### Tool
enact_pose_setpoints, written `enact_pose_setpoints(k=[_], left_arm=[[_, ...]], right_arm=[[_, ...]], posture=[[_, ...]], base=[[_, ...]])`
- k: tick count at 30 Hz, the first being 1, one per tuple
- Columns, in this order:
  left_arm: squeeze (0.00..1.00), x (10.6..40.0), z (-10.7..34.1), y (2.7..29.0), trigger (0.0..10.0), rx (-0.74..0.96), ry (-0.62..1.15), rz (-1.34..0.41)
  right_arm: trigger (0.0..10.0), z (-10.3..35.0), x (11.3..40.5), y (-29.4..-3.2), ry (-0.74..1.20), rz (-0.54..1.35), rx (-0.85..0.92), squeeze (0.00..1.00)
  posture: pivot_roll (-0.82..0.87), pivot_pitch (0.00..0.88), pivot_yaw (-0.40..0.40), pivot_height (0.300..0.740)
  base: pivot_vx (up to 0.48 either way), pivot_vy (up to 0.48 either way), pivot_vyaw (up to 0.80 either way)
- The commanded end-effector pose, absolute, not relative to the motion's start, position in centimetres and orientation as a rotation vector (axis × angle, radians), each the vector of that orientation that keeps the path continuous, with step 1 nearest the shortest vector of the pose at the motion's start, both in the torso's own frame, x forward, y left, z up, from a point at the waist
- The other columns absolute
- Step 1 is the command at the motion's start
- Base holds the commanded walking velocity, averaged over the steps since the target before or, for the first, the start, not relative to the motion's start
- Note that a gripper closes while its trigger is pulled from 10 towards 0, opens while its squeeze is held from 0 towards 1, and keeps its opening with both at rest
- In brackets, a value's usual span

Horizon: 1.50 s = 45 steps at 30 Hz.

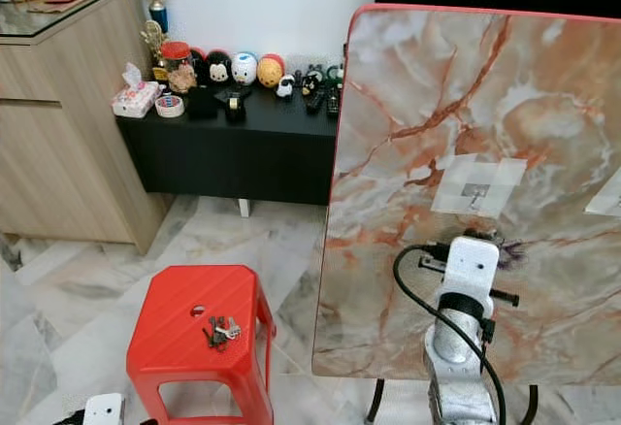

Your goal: Hang keys on a hook

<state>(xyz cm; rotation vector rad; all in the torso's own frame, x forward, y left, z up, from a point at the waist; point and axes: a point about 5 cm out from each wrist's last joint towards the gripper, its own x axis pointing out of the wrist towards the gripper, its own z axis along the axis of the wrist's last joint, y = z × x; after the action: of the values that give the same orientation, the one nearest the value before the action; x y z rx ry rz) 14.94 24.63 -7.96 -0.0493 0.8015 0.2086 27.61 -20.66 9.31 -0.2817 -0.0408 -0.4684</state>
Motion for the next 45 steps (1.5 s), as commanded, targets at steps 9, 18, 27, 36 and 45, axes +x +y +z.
enact_pose_setpoints(k=[9, 18, 27, 36, 45], left_arm=[[0.00, 14.8, -8.1, 24.3, 10.0, -0.060, 0.812, 0.211], [0.00, 14.9, -8.1, 24.3, 10.0, -0.057, 0.808, 0.209], [0.00, 14.9, -8.1, 24.3, 10.0, -0.056, 0.806, 0.209], [0.00, 14.4, -8.3, 24.3, 10.0, -0.058, 0.824, 0.215], [0.00, 14.6, -8.3, 24.2, 10.0, -0.059, 0.819, 0.213]], right_arm=[[10.0, 10.9, 28.1, -20.5, -0.101, -0.477, -0.344, 0.00], [10.0, 11.1, 28.2, -20.7, -0.100, -0.501, -0.357, 0.00], [10.0, 11.0, 28.6, -20.9, -0.071, -0.507, -0.358, 0.00], [10.0, 11.0, 29.0, -21.0, -0.050, -0.498, -0.357, 0.00], [10.0, 10.5, 29.3, -21.0, 0.003, -0.473, -0.357, 0.00]], posture=[[0.05, 0.000, -0.065, 0.740], [0.05, 0.000, -0.064, 0.740], [0.05, 0.000, -0.064, 0.740], [0.05, 0.000, -0.064, 0.740], [0.05, 0.000, -0.067, 0.740]], base=[[0.000, 0.000, 0.00], [0.000, 0.000, 0.00], [0.000, 0.000, 0.00], [0.000, 0.000, 0.00], [0.000, 0.000, 0.00]])
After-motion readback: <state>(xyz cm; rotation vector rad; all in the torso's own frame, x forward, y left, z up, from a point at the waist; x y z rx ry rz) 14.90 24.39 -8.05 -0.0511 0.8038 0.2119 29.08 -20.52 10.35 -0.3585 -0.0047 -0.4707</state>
